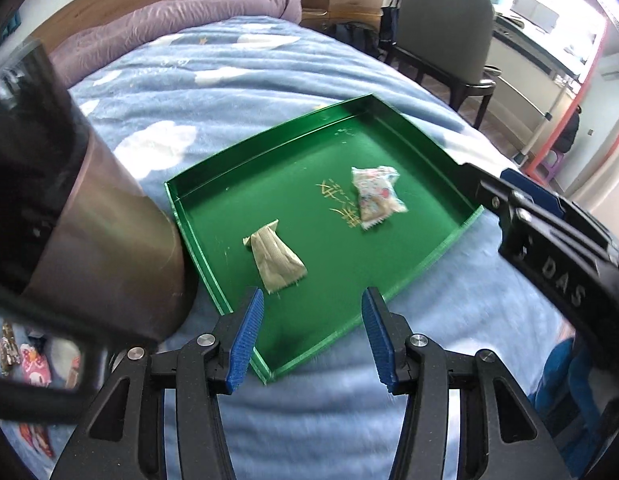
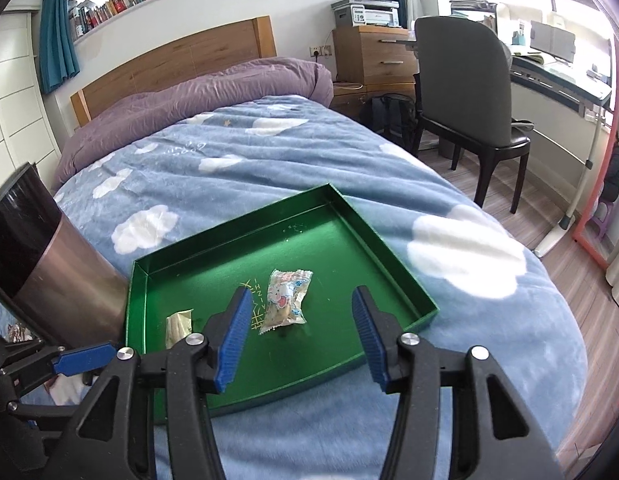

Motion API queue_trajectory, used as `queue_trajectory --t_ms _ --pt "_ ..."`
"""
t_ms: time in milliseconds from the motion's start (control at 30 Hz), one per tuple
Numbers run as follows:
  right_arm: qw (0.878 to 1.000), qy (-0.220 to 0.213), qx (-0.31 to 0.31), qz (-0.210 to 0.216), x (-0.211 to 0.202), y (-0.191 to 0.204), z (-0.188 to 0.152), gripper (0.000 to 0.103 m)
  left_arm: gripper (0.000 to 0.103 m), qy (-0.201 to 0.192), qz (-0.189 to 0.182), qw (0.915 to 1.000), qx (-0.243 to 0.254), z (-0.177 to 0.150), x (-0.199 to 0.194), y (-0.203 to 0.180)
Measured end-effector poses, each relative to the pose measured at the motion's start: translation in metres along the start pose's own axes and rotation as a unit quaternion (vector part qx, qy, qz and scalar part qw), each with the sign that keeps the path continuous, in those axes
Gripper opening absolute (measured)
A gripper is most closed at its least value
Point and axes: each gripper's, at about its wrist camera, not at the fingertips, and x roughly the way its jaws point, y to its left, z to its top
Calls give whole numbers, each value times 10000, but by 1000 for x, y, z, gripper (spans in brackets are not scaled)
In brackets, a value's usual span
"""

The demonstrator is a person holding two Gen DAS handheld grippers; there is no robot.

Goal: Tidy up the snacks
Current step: 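Withdraw both grippers from the tray back toward the remaining snacks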

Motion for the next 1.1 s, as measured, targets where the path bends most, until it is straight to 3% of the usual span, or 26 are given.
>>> queue_trajectory --t_ms 267,567,1100 --pt "9996 -278 -47 46 -62 10 -3 66 45 -331 66 9988 342 -37 -62 0" --pt "9979 -534 -281 256 -130 46 -18 73 50 -666 372 9963 395 -86 -122 33" --pt "9920 -592 -735 836 -193 129 -56 73 51 -1041 844 9898 -482 -159 -190 137"
